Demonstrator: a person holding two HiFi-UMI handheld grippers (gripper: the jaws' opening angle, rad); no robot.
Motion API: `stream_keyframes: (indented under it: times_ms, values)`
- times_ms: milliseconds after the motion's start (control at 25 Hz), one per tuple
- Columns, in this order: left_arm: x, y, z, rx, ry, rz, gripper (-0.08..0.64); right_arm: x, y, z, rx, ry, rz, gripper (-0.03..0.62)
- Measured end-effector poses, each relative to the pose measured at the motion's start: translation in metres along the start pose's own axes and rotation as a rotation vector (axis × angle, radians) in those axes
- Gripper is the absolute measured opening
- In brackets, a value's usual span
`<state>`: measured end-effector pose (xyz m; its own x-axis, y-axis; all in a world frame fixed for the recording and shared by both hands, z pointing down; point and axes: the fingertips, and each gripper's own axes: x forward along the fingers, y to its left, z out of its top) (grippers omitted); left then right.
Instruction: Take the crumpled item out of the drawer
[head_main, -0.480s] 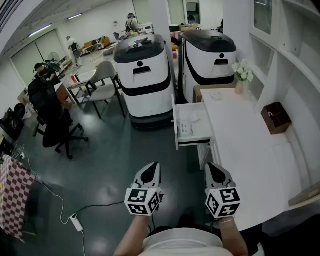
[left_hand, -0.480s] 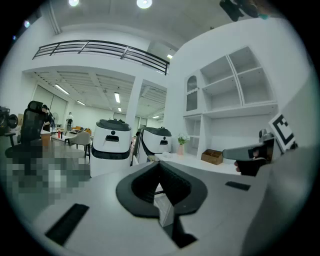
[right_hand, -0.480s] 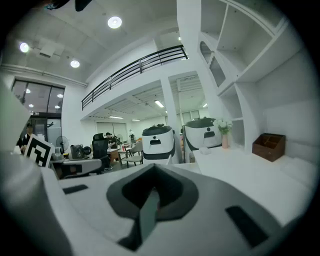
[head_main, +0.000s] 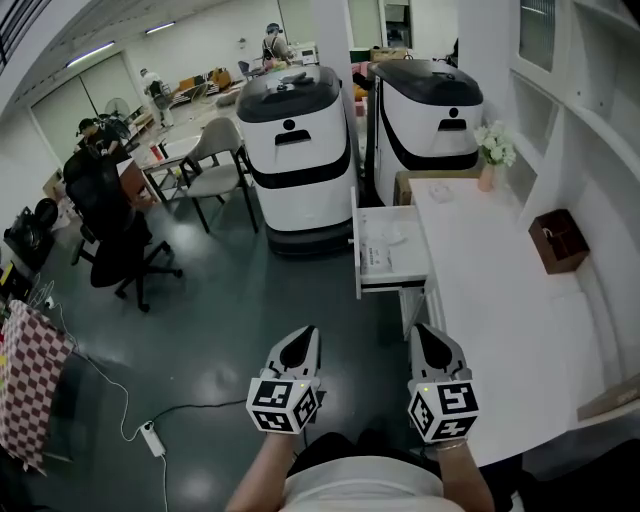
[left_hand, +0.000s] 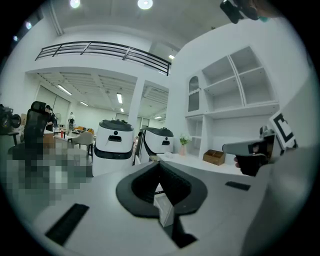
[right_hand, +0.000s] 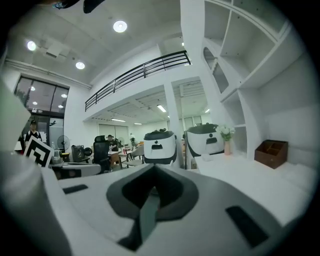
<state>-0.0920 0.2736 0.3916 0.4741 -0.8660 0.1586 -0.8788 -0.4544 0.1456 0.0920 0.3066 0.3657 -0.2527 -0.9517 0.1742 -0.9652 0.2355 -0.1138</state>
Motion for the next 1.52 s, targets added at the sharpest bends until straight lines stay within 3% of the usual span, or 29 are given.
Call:
stream_keyframes:
  times_ms: [400, 720, 1080, 1520]
  values:
    - [0.006, 0.008, -0.004, -0.001, 0.020, 0.006, -0.009, 0.003, 0.005, 0.017, -0.027, -0.062, 0.026, 0.002]
    - [0.026, 0.018, -0.005, -0.004, 0.041, 0.006, -0.009, 0.027, 0.001, 0.021, 0.029, -0.057, 0.050, 0.019]
    - [0.083, 0.062, -0.011, -0.047, 0.078, -0.003, -0.009, 0.094, -0.014, 0.016, 0.084, 0.007, 0.019, 0.077]
    - [0.186, 0.123, 0.009, -0.088, 0.075, -0.093, -0.009, 0.214, -0.047, 0.027, 0.121, 0.062, -0.049, 0.124]
